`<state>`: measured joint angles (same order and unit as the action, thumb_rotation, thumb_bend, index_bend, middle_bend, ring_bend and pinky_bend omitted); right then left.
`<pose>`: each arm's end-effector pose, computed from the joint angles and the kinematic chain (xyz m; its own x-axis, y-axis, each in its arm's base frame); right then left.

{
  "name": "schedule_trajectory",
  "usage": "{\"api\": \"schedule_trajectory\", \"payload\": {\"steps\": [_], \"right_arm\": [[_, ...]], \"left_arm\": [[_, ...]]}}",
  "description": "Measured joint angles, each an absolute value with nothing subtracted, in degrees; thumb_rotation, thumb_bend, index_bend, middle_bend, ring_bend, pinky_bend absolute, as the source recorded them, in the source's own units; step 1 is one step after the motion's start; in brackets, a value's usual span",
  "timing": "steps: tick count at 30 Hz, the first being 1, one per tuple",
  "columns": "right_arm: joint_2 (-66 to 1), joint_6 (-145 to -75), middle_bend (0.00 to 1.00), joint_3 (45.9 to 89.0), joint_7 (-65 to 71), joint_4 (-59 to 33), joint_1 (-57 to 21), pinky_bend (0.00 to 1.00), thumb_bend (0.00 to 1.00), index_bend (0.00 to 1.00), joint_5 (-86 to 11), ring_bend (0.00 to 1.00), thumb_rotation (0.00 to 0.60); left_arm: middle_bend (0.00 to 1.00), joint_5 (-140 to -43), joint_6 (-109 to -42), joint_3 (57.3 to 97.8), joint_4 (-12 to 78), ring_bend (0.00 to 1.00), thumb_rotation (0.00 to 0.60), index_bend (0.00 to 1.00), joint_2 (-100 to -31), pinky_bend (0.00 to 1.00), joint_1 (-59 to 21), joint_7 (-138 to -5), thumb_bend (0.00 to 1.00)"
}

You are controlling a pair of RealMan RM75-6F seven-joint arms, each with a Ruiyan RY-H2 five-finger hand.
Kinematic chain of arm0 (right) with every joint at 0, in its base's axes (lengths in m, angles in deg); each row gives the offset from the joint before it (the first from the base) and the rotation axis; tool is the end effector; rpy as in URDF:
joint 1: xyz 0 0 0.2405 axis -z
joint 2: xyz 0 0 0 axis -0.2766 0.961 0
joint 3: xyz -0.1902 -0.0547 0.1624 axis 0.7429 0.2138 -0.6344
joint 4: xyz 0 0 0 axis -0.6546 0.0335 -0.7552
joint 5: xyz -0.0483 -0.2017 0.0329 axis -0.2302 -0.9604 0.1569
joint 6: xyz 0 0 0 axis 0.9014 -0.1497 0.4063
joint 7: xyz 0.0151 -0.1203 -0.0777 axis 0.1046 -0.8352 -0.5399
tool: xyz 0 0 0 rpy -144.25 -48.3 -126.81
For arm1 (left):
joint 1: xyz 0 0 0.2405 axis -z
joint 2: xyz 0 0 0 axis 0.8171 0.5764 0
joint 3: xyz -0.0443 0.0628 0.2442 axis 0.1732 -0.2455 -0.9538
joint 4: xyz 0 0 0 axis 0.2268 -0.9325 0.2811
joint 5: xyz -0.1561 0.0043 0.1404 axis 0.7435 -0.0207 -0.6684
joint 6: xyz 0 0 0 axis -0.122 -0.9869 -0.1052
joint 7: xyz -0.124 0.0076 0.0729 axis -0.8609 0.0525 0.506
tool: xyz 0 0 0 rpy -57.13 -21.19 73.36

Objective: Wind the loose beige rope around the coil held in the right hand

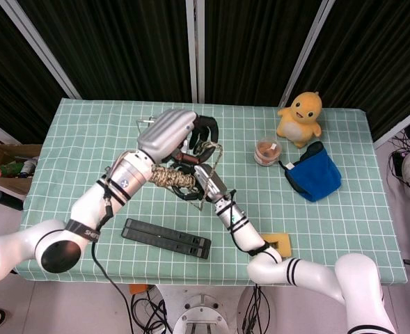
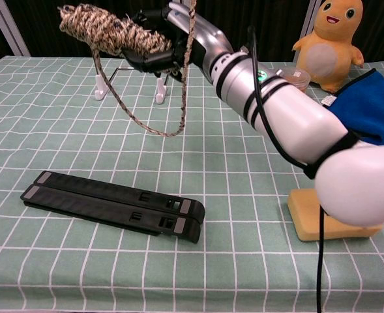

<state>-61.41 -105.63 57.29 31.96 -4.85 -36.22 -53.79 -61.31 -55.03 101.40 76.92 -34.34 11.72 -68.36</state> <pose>-0.0177 -0.3523 -0.0839 -0.3596 -0.4590 0.8124 -0.7466 -0.3807 -0.5456 0.0748 0.3613 0.1674 0.0333 0.3713 0.9279 0.8592 -0.4850 0.1632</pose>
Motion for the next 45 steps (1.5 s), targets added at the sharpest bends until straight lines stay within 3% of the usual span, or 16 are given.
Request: {"api": "schedule_trajectory", "payload": {"steps": [11,21,27,35,45], "right_arm": [[-50.48,-110.47,0.75,66.03,47.35,-14.87,-30.73,0.91,0.66,0.89,-62.96,0.68,0.600],[-42.55,-119.92,0.75,69.00,55.42,-21.57,-24.26,0.91,0.66,0.89,-65.96,0.68,0.600],[-38.53,-123.65,0.75,68.24,60.41,-24.65,-21.48,0.91,0.66,0.89,-65.46,0.68,0.600],[-37.23,-126.08,0.75,65.24,61.77,-25.41,-19.41,0.91,0.66,0.89,-62.30,0.68,0.600],[-40.67,-125.96,0.75,59.68,60.02,-23.06,-18.82,0.91,0.67,0.89,-54.87,0.68,0.600]], "left_arm": [[0.75,-46.19,-54.67,93.65,59.86,0.68,0.600,0.80,-38.63,0.80,18.49,-64.57,0.51],[0.75,-40.84,-52.94,84.76,46.58,0.68,0.600,0.80,-44.25,0.80,15.78,-62.85,0.51],[0.75,-41.64,-51.54,80.97,41.51,0.68,0.600,0.80,-47.22,0.80,11.29,-62.98,0.51],[0.75,-47.79,-51.24,80.30,40.31,0.68,0.600,0.80,-48.47,0.80,5.68,-66.02,0.51],[0.75,-64.01,-56.63,81.09,49.65,0.68,0.600,0.80,-45.77,0.80,-1.77,-70.54,0.51]]}}
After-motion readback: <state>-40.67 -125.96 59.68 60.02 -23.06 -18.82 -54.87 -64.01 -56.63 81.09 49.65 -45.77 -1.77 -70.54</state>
